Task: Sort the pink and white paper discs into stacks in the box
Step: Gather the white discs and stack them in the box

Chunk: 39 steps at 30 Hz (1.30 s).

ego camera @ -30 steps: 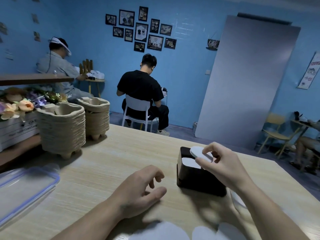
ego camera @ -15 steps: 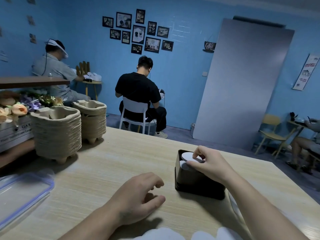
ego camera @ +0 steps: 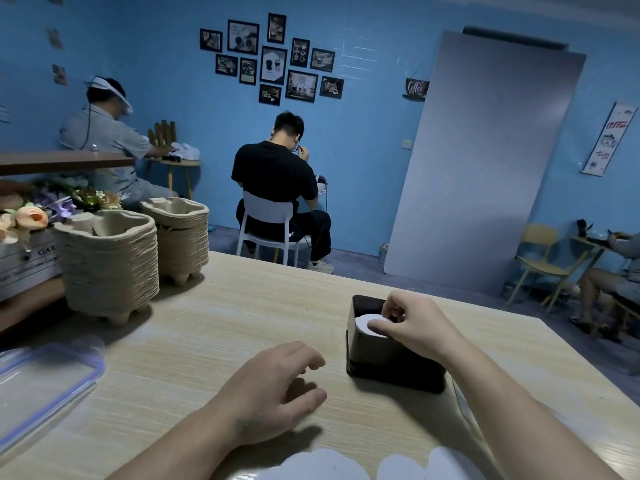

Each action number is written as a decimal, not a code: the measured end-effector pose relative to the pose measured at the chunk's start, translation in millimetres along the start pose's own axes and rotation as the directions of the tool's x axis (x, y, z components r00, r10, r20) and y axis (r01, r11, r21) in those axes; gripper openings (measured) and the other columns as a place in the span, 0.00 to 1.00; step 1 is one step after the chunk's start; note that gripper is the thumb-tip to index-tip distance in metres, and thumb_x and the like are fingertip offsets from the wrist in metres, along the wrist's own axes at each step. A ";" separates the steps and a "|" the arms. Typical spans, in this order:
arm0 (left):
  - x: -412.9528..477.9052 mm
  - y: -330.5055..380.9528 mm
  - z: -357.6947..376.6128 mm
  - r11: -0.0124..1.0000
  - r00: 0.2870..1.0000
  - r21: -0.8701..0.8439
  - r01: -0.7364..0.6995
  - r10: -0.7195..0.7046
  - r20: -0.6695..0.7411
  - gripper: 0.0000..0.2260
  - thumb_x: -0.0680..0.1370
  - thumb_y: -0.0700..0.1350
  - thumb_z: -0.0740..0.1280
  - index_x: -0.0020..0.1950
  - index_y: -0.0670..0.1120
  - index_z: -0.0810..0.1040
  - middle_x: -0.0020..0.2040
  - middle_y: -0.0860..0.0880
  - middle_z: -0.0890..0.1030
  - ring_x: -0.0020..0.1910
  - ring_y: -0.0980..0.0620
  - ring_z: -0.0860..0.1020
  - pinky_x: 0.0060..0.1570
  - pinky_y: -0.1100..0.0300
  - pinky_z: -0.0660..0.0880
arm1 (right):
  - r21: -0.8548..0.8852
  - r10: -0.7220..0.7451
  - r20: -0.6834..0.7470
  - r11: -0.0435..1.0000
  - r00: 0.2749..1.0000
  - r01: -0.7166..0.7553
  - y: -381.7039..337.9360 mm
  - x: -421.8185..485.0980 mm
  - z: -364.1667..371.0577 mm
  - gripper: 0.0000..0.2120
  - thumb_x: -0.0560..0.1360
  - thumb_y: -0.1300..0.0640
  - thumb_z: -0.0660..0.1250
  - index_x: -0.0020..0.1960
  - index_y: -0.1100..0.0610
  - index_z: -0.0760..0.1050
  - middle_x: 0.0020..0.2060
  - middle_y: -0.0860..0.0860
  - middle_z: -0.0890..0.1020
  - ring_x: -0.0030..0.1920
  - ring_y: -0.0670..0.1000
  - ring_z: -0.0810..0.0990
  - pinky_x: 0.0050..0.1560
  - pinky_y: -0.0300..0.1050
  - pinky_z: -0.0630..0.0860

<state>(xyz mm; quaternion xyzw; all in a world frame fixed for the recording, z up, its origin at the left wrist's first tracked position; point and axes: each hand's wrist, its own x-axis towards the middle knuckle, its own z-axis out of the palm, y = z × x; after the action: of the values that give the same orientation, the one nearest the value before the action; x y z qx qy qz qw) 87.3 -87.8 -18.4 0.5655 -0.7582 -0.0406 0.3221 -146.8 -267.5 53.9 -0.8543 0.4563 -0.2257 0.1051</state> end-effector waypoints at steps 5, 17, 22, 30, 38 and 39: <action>0.2 -0.5 -0.2 1.000 1.000 -0.002 -0.003 0.002 -0.001 0.16 0.79 0.63 0.63 0.63 0.58 0.74 0.58 0.64 0.76 0.56 0.64 0.74 0.56 0.64 0.73 | 0.011 -0.022 -0.027 1.000 0.999 0.022 1.9 1.1 2.1 0.16 0.67 0.37 0.72 0.38 0.48 0.74 0.38 0.44 0.81 0.43 0.47 0.80 0.48 0.54 0.81; -9.2 -1.1 -3.4 1.000 0.996 0.018 -0.012 0.013 -0.085 0.07 0.79 0.59 0.62 0.51 0.58 0.73 0.47 0.62 0.75 0.48 0.61 0.75 0.44 0.63 0.76 | 0.161 -0.205 -0.269 0.954 0.941 0.254 -16.7 -45.9 -9.0 0.07 0.73 0.49 0.72 0.39 0.47 0.76 0.39 0.44 0.84 0.45 0.49 0.83 0.44 0.51 0.79; -16.4 -2.3 -12.1 0.999 0.996 0.036 0.005 -0.001 -0.094 0.05 0.79 0.57 0.63 0.48 0.58 0.73 0.44 0.61 0.76 0.46 0.59 0.76 0.41 0.62 0.75 | 0.238 -0.292 -0.241 0.907 0.925 0.348 -34.5 -100.7 3.9 0.07 0.73 0.48 0.71 0.38 0.48 0.77 0.39 0.43 0.83 0.44 0.48 0.82 0.44 0.47 0.78; -55.2 7.4 -20.7 0.995 0.995 -0.025 0.093 -0.093 -0.018 0.04 0.79 0.55 0.67 0.52 0.57 0.77 0.47 0.63 0.79 0.48 0.60 0.78 0.46 0.67 0.72 | 0.337 -0.378 0.085 0.882 0.922 0.330 -41.6 -153.0 37.7 0.06 0.73 0.46 0.73 0.46 0.47 0.79 0.47 0.43 0.83 0.51 0.46 0.80 0.49 0.41 0.78; -103.7 20.2 -35.7 0.983 0.986 0.102 0.153 -0.159 0.056 0.16 0.78 0.61 0.66 0.63 0.57 0.77 0.60 0.64 0.76 0.61 0.66 0.73 0.63 0.60 0.72 | 0.374 -0.584 0.241 0.793 0.775 0.481 -71.7 -143.4 43.0 0.16 0.72 0.42 0.76 0.55 0.49 0.79 0.56 0.44 0.82 0.59 0.43 0.78 0.61 0.45 0.75; -109.0 21.1 -37.1 0.980 0.983 0.106 0.170 -0.177 0.057 0.18 0.77 0.63 0.66 0.64 0.57 0.78 0.64 0.65 0.75 0.65 0.67 0.71 0.66 0.60 0.71 | 0.376 -0.603 0.287 0.786 0.744 0.491 -74.3 -142.3 42.9 0.19 0.71 0.41 0.77 0.57 0.48 0.78 0.59 0.43 0.80 0.62 0.43 0.76 0.64 0.44 0.73</action>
<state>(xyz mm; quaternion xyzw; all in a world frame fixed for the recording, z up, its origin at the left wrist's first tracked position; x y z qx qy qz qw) 106.3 27.3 -28.3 0.6433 -0.7173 -0.0489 0.2632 -140.3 -109.2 3.7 -0.9546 0.1158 -0.1319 0.2406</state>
